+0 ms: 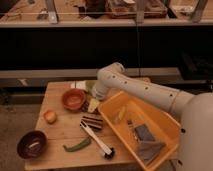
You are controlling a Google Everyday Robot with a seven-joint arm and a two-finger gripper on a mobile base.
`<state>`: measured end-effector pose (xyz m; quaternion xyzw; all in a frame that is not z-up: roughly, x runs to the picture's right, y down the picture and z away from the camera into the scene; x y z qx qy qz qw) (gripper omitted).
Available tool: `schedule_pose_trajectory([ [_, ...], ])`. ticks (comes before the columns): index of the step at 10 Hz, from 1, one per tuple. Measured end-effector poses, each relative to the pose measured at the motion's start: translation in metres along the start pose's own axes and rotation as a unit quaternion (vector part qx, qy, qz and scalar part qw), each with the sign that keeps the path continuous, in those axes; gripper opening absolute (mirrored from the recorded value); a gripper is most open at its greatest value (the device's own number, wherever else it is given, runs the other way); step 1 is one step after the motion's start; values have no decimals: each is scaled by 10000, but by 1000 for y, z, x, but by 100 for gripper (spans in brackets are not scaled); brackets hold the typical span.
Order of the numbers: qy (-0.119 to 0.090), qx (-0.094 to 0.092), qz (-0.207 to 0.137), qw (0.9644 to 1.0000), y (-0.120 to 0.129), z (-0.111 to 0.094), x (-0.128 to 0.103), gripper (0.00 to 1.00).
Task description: Place grapes in tray
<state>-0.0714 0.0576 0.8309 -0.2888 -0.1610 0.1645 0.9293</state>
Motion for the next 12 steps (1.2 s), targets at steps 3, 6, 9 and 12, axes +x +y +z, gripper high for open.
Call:
schedule_pose_trajectory([
  [3,110,-126,-17,9999,-1,25,-2,80],
  [6,242,-240,-108,9994,1,50,-5,80],
  [9,313,-273,-149,9990,-2,67,-3,80],
  [12,407,-354,-143,9984,-1,85,-3,80],
])
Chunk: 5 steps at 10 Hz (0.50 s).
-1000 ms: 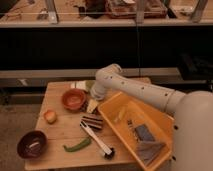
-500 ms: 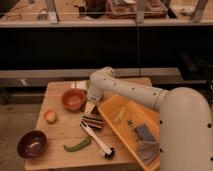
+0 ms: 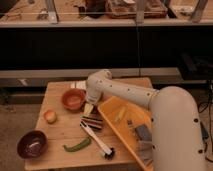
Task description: Place grapes in tray
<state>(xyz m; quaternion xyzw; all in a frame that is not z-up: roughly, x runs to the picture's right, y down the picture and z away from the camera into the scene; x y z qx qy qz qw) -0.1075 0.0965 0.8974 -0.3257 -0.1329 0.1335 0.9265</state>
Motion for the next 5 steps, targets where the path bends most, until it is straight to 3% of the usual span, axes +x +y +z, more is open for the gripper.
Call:
schedule_pose_trajectory([
  [3,85,-30,7,10000,-1,9,0,80],
  [5,135,-53,32,9999,-2,15,2,66],
])
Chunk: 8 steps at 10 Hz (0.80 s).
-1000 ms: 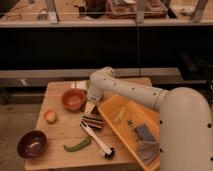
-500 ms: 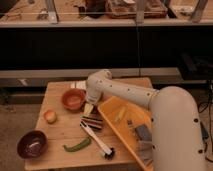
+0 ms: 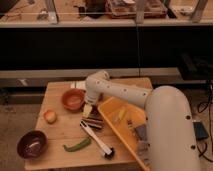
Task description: Place grapes in tray
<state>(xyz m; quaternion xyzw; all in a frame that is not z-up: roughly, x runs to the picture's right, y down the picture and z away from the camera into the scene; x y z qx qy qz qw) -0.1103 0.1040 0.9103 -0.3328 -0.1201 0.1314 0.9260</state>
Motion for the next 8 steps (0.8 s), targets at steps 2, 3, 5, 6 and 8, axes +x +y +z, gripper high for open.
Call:
schedule_pose_trajectory([
  [2,30,-21,33,10000,-1,2,1,48],
  [3,57,-5,27,10000,-4,3,3,36],
  [5,60,-38,8,10000,-4,3,3,16],
  [6,31,-37,-20,10000,-4,-1,4,10],
  [8,-54,-19,-119,9999,-3,-13,7,8],
])
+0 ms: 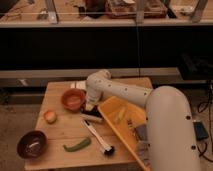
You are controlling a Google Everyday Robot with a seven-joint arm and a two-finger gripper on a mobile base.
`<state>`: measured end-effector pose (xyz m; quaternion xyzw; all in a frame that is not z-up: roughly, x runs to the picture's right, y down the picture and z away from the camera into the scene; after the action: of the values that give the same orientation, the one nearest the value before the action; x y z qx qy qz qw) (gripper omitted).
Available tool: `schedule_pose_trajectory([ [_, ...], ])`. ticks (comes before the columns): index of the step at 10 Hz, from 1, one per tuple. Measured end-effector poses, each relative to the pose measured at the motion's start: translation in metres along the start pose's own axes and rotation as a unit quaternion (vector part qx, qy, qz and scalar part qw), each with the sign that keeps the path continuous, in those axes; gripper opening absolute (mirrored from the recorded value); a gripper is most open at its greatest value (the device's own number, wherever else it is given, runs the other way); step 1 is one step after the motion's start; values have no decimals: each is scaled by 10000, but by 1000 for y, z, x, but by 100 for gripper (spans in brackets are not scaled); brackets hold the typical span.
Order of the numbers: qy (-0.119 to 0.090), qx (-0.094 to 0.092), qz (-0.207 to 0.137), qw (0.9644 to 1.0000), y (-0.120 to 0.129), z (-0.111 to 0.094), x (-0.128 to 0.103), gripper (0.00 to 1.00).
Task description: Place grapes in tray
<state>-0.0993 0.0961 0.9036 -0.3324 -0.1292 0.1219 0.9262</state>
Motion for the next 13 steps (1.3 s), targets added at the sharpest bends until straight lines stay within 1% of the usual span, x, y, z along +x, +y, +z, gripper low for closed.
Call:
schedule_pose_trajectory([
  [1,-40,38,-45,10000,0,-9,1,8],
  [4,-159,313,-214,9992,-2,-66,7,8],
  [5,-216,491,-278,9982,-3,-99,10,8],
  [7,-298,796,-340,9958,-6,-151,19,8],
  [8,-370,963,-331,9941,-8,-178,31,8],
  [9,-561,1203,-303,9907,-12,-209,54,8],
  [10,-683,1341,-269,9883,-13,-224,69,8],
  [11,-843,1544,-193,9842,-13,-249,94,8],
  [12,-922,1627,-143,9823,-11,-263,109,8],
  [13,-994,1673,-102,9808,-5,-281,134,13],
])
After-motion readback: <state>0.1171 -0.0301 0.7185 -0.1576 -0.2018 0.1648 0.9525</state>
